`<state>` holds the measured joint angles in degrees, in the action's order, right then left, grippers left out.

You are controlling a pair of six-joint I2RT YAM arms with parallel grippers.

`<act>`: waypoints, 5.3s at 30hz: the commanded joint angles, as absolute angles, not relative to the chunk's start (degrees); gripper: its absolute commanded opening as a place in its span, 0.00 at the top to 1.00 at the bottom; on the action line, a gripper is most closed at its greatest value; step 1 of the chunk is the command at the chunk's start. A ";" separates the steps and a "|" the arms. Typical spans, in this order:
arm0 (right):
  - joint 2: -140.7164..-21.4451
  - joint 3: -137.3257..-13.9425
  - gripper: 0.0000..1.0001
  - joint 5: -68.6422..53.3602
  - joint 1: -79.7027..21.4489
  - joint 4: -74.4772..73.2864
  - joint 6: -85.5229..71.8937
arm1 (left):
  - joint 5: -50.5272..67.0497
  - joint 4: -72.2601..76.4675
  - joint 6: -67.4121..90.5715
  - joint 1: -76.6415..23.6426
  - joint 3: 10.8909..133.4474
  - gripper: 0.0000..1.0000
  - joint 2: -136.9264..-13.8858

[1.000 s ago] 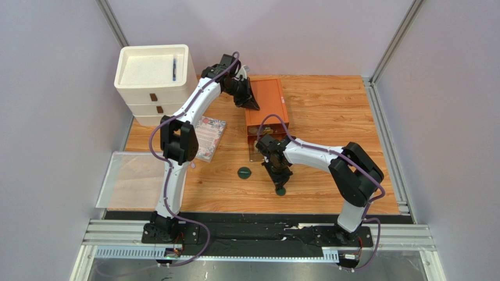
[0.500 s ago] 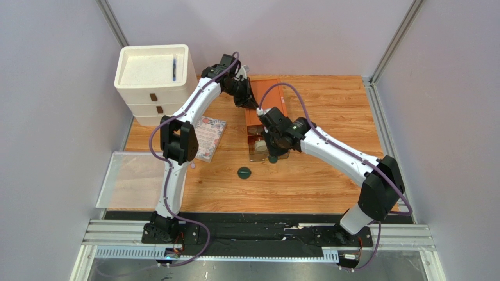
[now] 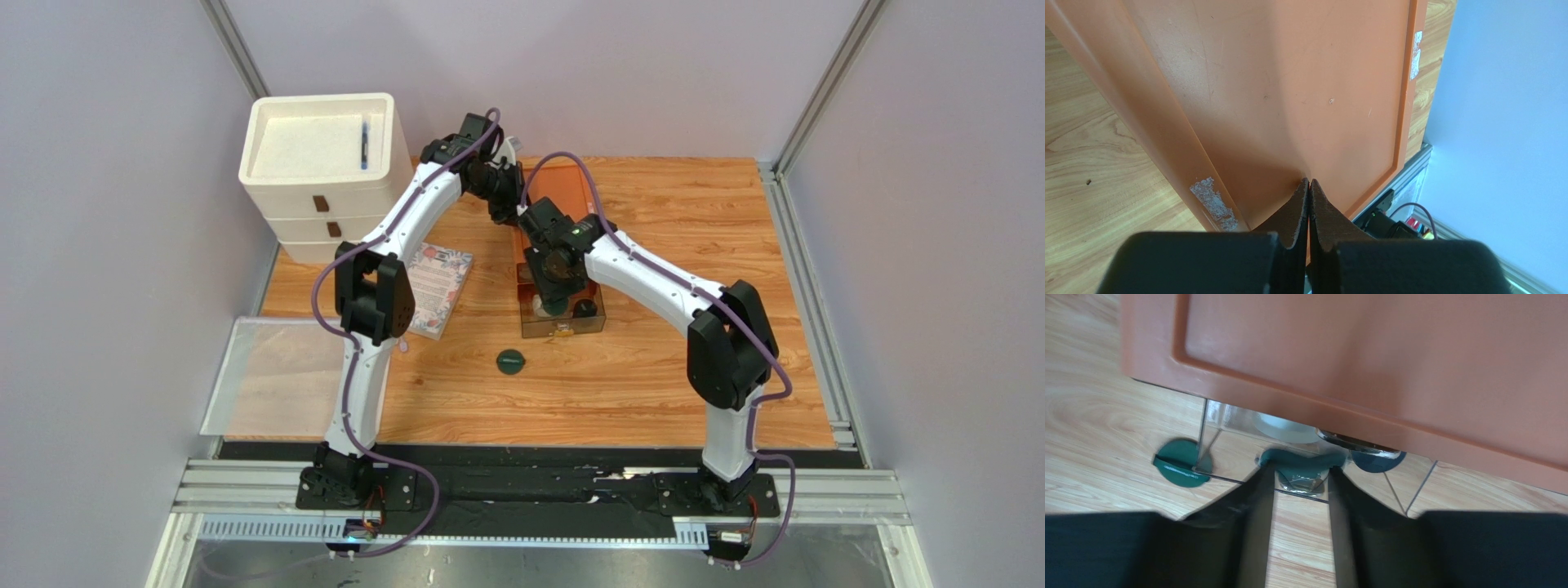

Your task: Organize the makeup

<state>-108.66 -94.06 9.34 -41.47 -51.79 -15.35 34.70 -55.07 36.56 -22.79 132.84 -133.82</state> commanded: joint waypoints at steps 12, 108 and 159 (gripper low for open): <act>-98.88 -89.23 0.33 1.25 -42.53 -46.42 -9.59 | 34.28 -56.43 35.07 -22.50 134.21 1.00 -132.27; -83.32 -59.26 1.00 -23.97 -25.52 -22.80 -37.42 | 36.83 -59.33 32.34 -21.01 136.05 1.00 -133.51; -102.06 -54.58 1.00 -39.82 -11.60 -2.96 -61.98 | 36.30 -57.14 31.82 -19.60 136.85 1.00 -130.44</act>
